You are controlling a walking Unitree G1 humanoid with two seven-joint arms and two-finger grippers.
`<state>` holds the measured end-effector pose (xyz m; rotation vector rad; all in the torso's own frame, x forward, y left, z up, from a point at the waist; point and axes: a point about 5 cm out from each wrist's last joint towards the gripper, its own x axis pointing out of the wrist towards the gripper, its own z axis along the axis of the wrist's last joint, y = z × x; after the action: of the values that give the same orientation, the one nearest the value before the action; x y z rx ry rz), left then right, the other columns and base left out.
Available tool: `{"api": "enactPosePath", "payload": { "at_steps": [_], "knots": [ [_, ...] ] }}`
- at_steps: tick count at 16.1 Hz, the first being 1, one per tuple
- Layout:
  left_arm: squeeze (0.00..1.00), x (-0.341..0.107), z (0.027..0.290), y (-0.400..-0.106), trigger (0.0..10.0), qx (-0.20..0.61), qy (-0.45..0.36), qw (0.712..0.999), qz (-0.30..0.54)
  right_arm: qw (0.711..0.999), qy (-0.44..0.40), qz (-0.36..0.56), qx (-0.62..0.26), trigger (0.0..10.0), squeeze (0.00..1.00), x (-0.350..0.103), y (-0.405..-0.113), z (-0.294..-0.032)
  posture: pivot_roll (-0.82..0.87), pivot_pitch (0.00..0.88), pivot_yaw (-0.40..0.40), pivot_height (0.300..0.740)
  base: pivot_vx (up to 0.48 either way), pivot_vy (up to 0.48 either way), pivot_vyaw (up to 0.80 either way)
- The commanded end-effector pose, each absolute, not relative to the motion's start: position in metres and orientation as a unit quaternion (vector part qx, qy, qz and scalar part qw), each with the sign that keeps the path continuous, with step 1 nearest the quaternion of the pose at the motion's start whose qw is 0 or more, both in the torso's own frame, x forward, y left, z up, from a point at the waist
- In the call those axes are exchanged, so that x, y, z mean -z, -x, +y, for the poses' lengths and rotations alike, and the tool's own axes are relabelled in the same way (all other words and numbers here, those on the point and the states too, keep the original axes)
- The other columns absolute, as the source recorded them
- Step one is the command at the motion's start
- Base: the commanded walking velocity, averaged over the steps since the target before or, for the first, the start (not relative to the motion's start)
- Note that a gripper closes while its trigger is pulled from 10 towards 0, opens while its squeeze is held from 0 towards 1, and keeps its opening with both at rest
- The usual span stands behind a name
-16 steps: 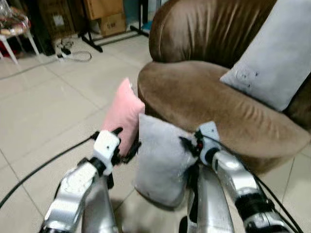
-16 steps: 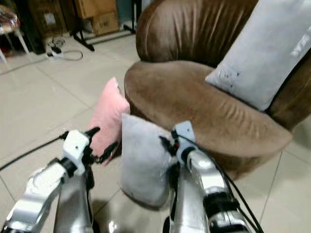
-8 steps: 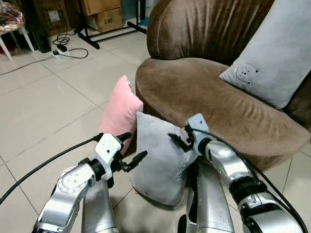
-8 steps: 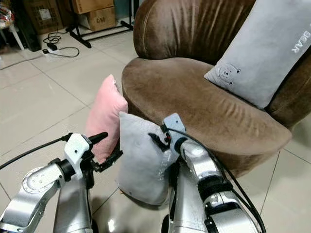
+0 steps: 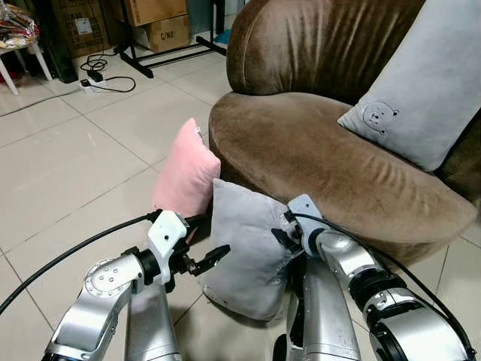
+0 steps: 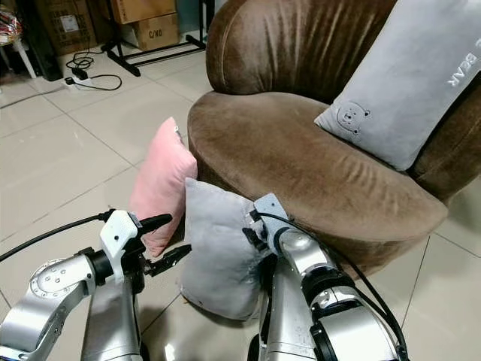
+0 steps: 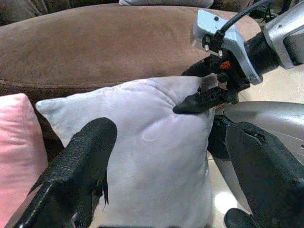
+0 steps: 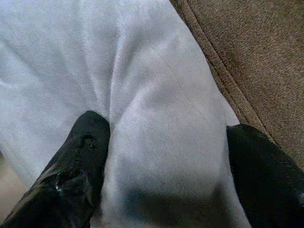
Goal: Move the pillow to the sofa from floor
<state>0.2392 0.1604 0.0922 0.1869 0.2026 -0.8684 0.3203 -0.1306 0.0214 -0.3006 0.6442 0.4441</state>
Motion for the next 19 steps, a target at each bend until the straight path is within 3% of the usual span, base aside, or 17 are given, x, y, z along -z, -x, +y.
{"api": "enactPosePath", "payload": {
  "at_steps": [1,12,16,19],
  "knots": [
    [0.00,-0.094,0.157,-0.238,10.0,0.429,-0.090,0.893,0.098,0.910,0.141,0.329,-0.210,0.0,0.00,-0.016,-0.317,-0.135,0.02,0.000,-0.081,0.412,0.000,0.000,0.00],
    [0.00,-0.092,0.157,-0.238,10.0,0.434,-0.091,0.890,0.107,0.901,0.163,0.325,-0.237,0.0,0.00,-0.013,-0.315,-0.127,0.04,0.000,-0.096,0.412,0.000,0.000,0.00],
    [0.00,-0.081,0.171,-0.237,10.0,0.370,-0.101,0.914,0.134,0.901,0.161,0.321,-0.243,0.0,0.00,-0.014,-0.315,-0.123,0.04,0.000,-0.093,0.412,0.000,0.000,0.00],
    [0.00,-0.078,0.174,-0.237,10.0,0.368,-0.102,0.912,0.147,0.900,0.149,0.321,-0.252,0.0,0.00,-0.011,-0.311,-0.118,0.07,0.000,-0.121,0.412,0.000,0.000,0.00]
  ]
}}
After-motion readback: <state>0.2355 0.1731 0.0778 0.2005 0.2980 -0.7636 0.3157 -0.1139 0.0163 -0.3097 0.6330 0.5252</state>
